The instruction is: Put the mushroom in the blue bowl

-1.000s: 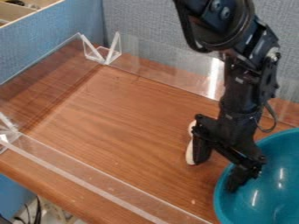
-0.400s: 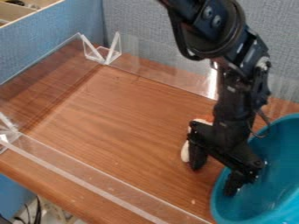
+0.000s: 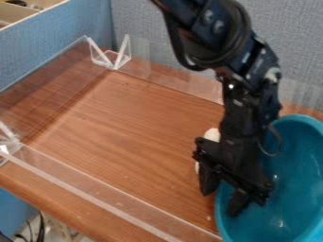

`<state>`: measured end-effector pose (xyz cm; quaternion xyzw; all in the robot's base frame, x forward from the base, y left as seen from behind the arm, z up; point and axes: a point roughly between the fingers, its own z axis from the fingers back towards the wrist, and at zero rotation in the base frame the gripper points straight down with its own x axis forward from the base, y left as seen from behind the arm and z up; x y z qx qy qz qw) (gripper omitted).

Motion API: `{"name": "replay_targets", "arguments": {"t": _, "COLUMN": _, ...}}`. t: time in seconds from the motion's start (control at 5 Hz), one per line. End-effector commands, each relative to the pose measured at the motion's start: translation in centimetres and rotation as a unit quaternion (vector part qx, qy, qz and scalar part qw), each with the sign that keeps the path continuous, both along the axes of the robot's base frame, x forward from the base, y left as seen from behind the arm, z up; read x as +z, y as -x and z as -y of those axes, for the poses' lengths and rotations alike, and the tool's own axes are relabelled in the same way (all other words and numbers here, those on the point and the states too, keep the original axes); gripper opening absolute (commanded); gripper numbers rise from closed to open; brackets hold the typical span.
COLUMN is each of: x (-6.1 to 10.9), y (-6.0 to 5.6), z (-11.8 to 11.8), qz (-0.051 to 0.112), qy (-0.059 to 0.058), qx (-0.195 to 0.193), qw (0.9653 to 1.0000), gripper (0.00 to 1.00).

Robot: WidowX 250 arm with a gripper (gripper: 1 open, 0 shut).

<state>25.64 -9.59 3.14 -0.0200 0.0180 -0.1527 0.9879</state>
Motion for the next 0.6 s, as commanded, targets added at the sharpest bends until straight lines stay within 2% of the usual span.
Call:
{"name": "replay_targets", "arguments": {"t": 0.0, "x": 1.9, "y": 0.2, "z": 0.0, "qz": 0.028, "qy": 0.006, "qx": 0.017, "qw": 0.9994, "gripper": 0.00}}
{"name": "replay_targets", "arguments": {"t": 0.2, "x": 2.6, "y": 1.0, "z": 0.3, "qz": 0.030, "qy": 0.005, "qx": 0.036, "qw": 0.9989, "gripper": 0.00}}
{"name": "replay_targets", "arguments": {"t": 0.4, "x": 3.3, "y": 0.4, "z": -0.2, "qz": 0.037, "qy": 0.005, "qx": 0.074, "qw": 0.9965, "gripper": 0.00}}
